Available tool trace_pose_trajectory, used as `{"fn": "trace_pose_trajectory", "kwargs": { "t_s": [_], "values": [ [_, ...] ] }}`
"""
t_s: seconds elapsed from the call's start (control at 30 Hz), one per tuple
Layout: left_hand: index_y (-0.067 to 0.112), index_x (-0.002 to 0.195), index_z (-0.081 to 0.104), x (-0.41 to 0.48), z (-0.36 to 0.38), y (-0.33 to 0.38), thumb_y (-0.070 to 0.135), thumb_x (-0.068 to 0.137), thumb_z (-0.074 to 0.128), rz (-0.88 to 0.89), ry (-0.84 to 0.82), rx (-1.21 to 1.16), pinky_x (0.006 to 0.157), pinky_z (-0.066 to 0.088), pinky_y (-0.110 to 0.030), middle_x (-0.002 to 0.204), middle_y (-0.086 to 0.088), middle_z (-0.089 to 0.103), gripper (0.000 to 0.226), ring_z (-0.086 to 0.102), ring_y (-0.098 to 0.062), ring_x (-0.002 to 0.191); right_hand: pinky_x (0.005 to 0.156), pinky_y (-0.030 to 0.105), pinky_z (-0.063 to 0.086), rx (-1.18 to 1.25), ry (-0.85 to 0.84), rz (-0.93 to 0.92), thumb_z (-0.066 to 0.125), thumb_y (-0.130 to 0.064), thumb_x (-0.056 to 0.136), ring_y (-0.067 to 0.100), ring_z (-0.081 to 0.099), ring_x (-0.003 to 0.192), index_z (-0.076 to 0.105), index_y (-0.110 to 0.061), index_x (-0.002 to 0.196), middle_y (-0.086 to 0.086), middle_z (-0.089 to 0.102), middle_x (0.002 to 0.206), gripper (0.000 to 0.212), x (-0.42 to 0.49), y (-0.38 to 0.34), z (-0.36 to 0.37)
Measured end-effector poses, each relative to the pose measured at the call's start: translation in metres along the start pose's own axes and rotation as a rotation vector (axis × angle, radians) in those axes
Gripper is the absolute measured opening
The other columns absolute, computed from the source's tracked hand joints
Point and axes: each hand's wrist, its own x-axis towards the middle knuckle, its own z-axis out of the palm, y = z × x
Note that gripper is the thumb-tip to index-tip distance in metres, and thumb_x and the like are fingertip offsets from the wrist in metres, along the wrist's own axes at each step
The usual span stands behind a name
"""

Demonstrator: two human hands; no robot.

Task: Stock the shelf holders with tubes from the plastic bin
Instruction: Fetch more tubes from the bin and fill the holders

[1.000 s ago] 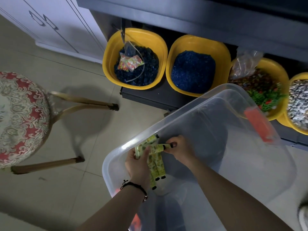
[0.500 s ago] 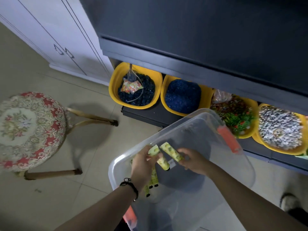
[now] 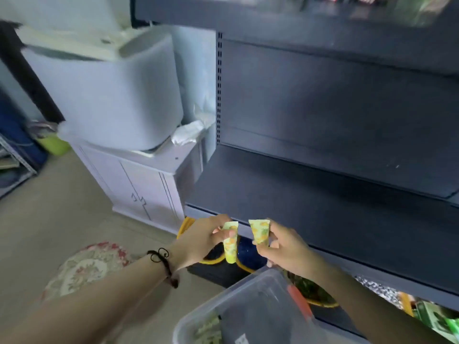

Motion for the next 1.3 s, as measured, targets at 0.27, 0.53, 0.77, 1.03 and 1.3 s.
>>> {"fn": "trace_pose_trajectory", "kwargs": {
  "t_s": [0.27,0.53,0.77,1.03,1.3],
  "values": [
    [0.01,0.081,0.062,-0.013,-0.16,0.152,0.04,0.09,0.058,0.225,-0.025,0.479,0.065,0.039,-0.018,0.074,0.005,0.06,0.032,0.051,-0.001,0.067,0.063,0.038,0.057,0.029,0.036,-0.241,0.059,-0.032,0.092,0.027,0.07,0.063,0.053,-0.011,0.1,0.015,0.068,0.087,0.022,-0.032,-0.166,-0.109],
    [-0.007,0.078,0.059,-0.027,-0.267,0.252,0.027,0.087,0.065,0.27,0.033,0.336,0.063,0.051,-0.03,0.069,-0.006,0.056,0.036,0.058,-0.009,0.061,0.055,0.029,0.053,-0.087,0.159,-0.348,0.062,-0.029,0.092,0.014,0.064,0.06,0.066,-0.016,0.078,0.005,0.071,0.072,0.02,-0.047,-0.279,-0.19],
    [0.013,0.078,0.064,0.01,-0.346,0.289,0.022,0.083,0.071,0.287,0.094,0.315,0.054,0.052,-0.02,0.064,-0.003,0.067,0.013,0.068,-0.014,0.059,0.049,0.025,0.051,-0.104,0.199,-0.415,0.067,-0.015,0.089,0.015,0.065,0.062,0.051,-0.035,0.106,0.0,0.068,0.075,0.031,-0.017,-0.352,-0.239],
    [0.009,0.091,0.062,0.078,-0.442,0.303,0.02,0.081,0.074,0.3,0.322,0.249,0.053,0.054,-0.023,0.076,-0.011,0.071,0.019,0.069,-0.02,0.063,0.055,0.03,0.057,-0.094,0.44,-0.423,0.068,-0.016,0.088,0.021,0.07,0.064,0.06,-0.013,0.109,0.011,0.069,0.084,0.022,0.059,-0.434,-0.29],
    [0.011,0.085,0.063,0.166,-0.473,0.283,0.01,0.09,0.062,0.342,0.358,0.065,0.056,0.058,-0.024,0.083,-0.017,0.067,0.005,0.065,-0.026,0.065,0.045,0.012,0.046,-0.285,0.635,-0.27,0.05,-0.013,0.098,0.006,0.055,0.051,0.066,0.008,0.104,-0.002,0.06,0.071,0.028,0.142,-0.461,-0.322]
  ]
}}
